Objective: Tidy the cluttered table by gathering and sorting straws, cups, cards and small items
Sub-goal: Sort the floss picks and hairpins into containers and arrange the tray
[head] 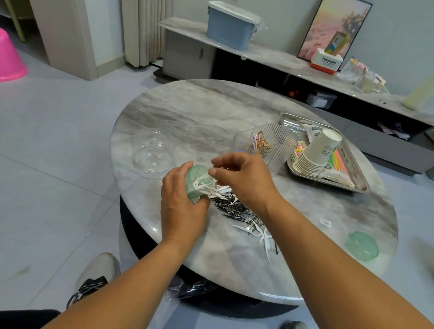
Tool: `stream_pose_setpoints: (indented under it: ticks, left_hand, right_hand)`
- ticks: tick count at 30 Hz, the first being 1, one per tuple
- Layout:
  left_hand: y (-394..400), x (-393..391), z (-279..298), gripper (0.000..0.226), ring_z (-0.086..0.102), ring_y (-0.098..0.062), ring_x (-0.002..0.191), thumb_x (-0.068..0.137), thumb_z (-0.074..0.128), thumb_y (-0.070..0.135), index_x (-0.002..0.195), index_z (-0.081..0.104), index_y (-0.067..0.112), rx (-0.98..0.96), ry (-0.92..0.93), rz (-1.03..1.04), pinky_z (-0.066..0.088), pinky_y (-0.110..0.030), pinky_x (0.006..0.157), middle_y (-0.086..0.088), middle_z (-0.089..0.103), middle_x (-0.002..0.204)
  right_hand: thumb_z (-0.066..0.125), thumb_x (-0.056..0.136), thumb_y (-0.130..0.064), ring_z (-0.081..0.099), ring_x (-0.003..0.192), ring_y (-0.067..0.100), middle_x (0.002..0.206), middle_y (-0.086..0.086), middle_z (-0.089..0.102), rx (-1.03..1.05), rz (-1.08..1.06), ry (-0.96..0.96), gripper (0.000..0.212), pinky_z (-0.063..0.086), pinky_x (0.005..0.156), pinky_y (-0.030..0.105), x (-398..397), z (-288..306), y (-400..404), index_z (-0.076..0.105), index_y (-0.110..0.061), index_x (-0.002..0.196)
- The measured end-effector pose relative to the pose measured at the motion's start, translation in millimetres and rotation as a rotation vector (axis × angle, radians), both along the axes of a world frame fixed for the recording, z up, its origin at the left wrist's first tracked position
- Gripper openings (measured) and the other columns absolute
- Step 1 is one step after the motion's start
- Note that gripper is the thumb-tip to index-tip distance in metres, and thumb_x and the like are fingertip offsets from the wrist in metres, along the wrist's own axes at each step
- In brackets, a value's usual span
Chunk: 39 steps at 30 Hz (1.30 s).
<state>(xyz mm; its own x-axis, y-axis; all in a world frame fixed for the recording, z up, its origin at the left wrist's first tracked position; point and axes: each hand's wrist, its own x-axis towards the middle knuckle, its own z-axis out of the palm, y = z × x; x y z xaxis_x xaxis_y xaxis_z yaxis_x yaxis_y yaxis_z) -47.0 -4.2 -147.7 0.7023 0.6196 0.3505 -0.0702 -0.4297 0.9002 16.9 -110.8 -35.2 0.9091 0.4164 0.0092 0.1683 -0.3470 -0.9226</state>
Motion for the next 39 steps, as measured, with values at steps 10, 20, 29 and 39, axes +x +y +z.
stream_pose_setpoints:
  ticks: [10, 20, 29, 39]
  left_hand:
    - [2.6, 1.1, -2.1, 0.077, 0.048, -0.011, 0.12, 0.072, 0.086, 0.024, 0.134, 0.043, 0.042, -0.024, 0.02, 0.018, 0.051, -0.04, 0.097, 0.024, 0.037, 0.125]
    - [1.3, -0.6, -1.8, 0.072, 0.049, -0.012, 0.119, 0.076, 0.08, 0.022, 0.136, 0.044, 0.04, 0.058, -0.013, -0.008, 0.051, -0.036, 0.096, 0.022, 0.036, 0.124]
    - [0.4, -1.4, 1.3, 0.071, 0.051, -0.014, 0.117, 0.074, 0.08, 0.01, 0.134, 0.048, 0.033, 0.136, -0.076, -0.026, 0.052, -0.043, 0.093, 0.023, 0.037, 0.123]
    - [-1.2, -2.1, 4.7, 0.07, 0.052, -0.019, 0.118, 0.075, 0.082, 0.015, 0.134, 0.047, 0.031, 0.08, -0.033, 0.015, 0.049, -0.046, 0.096, 0.012, 0.047, 0.123]
  right_hand:
    - [0.085, 0.067, -0.059, 0.057, 0.089, -0.001, 0.123, -0.024, 0.061, -0.004, -0.077, -0.175, 0.069, 0.048, 0.077, 0.011, -14.2, -25.4, -15.2, 0.062, -0.044, 0.129]
    - [0.09, 0.074, -0.013, 0.059, 0.075, 0.011, 0.083, 0.001, 0.066, 0.214, -0.146, 0.016, 0.041, 0.057, 0.076, 0.03, -27.3, -47.4, -3.9, 0.074, -0.021, 0.111]
    - [0.078, 0.087, -0.01, 0.056, 0.054, 0.009, 0.062, 0.003, 0.065, 0.212, -0.095, 0.242, 0.007, 0.047, 0.05, 0.018, -11.6, -33.5, -10.4, 0.077, -0.012, 0.081]
    - [0.072, 0.093, -0.008, 0.068, 0.069, 0.016, 0.081, 0.007, 0.071, 0.449, -0.251, 0.181, 0.011, 0.057, 0.066, 0.024, -12.1, -34.4, -7.3, 0.071, -0.009, 0.103]
